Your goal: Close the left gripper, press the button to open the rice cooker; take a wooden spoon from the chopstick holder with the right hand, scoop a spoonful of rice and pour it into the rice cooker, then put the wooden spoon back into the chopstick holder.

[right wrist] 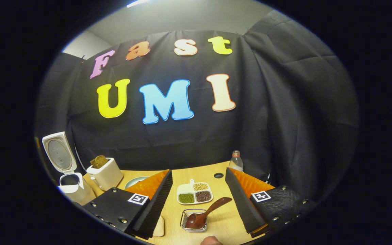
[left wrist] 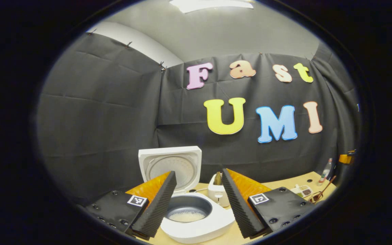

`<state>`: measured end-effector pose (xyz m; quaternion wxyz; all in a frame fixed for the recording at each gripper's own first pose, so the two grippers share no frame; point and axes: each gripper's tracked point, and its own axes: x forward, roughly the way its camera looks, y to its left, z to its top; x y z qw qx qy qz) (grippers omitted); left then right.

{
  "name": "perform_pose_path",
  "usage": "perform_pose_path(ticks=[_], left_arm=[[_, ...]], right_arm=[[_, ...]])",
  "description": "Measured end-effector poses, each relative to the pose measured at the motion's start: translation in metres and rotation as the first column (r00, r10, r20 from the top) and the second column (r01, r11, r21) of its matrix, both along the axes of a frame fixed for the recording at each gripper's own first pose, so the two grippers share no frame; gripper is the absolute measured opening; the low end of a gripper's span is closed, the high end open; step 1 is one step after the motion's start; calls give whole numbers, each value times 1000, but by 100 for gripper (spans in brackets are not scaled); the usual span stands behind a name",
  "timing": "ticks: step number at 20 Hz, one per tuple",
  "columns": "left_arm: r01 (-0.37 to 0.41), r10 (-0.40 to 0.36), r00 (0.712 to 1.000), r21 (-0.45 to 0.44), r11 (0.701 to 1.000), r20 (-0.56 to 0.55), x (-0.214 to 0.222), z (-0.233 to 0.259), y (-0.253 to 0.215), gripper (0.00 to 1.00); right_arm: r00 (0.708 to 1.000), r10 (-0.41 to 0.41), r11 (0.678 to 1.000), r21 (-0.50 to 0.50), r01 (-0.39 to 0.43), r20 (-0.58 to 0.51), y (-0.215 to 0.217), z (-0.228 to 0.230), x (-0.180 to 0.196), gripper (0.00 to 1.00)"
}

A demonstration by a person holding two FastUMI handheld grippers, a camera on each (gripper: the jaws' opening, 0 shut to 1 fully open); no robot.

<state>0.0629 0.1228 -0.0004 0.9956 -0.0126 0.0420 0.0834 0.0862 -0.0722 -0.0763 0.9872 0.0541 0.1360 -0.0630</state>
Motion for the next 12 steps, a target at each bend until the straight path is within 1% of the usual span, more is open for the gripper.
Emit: perform_pose_path(ticks=[1, 2, 3, 5, 6, 7, 8, 9, 11, 12], left_arm=[[-7, 7, 1000, 0, 1000, 1, 6, 3, 5, 93], [-13, 13, 1000, 3, 1000, 3, 13, 5, 11, 93], [-19, 19, 1000, 11, 1000, 3, 22, 8, 18, 97], [-35, 34, 999, 42, 999, 8, 38, 17, 33, 97], [-45, 44, 999, 61, 997, 13, 47, 23, 42, 89], [-52, 51, 998, 75, 996, 21, 58, 29, 50, 97], [-59, 57, 998, 85, 995, 25, 67, 35, 57, 97], [-63, 61, 998, 89, 994, 24, 78, 38, 63, 93], [-63, 62, 998, 82, 995, 18, 98, 43, 74, 98], [-64, 63, 998, 75, 995, 13, 108, 43, 80, 94]], right_arm=[[1000, 3, 1000, -10, -3, 17, 3, 8, -2, 95], [999, 5, 1000, -21, -4, 32, 7, 15, -4, 95], [999, 10, 999, -32, -8, 42, 11, 20, -8, 94], [998, 13, 998, -56, -10, 54, 18, 25, -13, 94], [999, 14, 998, -62, -11, 52, 22, 24, -16, 94], [999, 13, 998, -66, -10, 51, 25, 25, -20, 95], [999, 11, 998, -66, -8, 47, 28, 24, -25, 95], [999, 6, 998, -64, -4, 42, 29, 23, -28, 95], [999, -5, 998, -58, 7, 35, 32, 18, -35, 95], [999, -14, 998, -58, 16, 33, 33, 17, -39, 95]])
